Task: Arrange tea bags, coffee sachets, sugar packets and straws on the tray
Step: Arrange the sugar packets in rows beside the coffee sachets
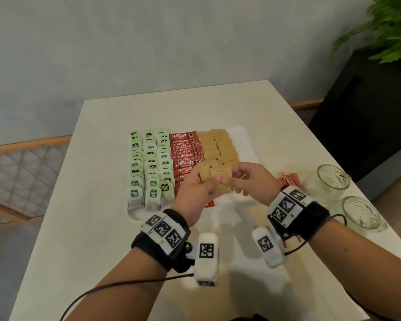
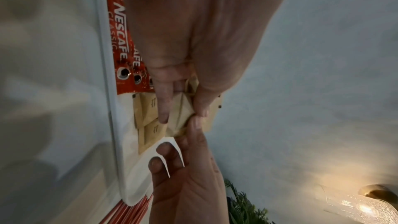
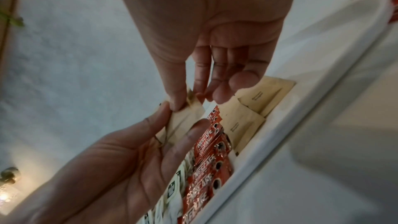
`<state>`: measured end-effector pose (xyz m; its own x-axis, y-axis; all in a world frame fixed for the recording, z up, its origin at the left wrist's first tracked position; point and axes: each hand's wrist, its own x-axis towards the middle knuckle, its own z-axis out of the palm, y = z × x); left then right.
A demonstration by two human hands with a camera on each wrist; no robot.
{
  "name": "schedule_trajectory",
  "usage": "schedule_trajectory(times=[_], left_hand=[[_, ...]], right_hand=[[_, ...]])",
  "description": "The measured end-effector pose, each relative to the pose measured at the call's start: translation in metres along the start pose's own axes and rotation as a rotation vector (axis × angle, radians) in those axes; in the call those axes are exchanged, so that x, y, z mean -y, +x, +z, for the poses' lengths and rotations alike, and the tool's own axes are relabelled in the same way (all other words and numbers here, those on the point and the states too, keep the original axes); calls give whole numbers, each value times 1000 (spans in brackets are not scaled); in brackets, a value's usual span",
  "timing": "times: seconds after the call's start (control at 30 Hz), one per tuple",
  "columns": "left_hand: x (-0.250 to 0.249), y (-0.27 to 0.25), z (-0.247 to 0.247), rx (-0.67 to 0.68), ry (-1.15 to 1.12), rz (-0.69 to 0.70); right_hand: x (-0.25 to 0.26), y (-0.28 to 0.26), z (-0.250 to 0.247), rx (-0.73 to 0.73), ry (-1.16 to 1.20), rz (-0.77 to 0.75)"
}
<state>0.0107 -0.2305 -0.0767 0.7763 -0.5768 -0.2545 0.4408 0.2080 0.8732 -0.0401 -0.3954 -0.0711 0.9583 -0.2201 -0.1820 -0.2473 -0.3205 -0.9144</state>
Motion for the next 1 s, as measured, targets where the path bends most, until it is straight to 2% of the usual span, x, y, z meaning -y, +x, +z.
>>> schedule_trajectory(times=[0.23, 0.4, 0.53, 0.6, 0.7, 0.77, 0.83, 0.9, 1.0], left_hand=[[10, -7, 9, -104, 53, 99], [2, -8, 9, -131, 149, 135], [-7, -10, 6, -158, 239, 191], [-12, -10, 4, -221, 320, 232], [-26, -6, -3, -287, 646, 348], [-33, -4, -2, -222, 835, 390], [-36, -4, 4, -133, 956, 389], [-33, -2, 10, -102, 988, 365], [-29, 0, 13, -129, 810, 300]], right_hand=[[4, -11, 15, 67, 214, 37], [2, -14, 8, -27, 141, -83], [4, -15, -7, -118, 140, -82], [7, -14, -14, -129, 129, -73], [13, -10, -28, -115, -46, -122], [22, -7, -37, -90, -283, -176], [34, -4, -41, -60, -384, -227], [42, -1, -41, -51, -369, -263], [41, 4, -36, -99, -200, -255]])
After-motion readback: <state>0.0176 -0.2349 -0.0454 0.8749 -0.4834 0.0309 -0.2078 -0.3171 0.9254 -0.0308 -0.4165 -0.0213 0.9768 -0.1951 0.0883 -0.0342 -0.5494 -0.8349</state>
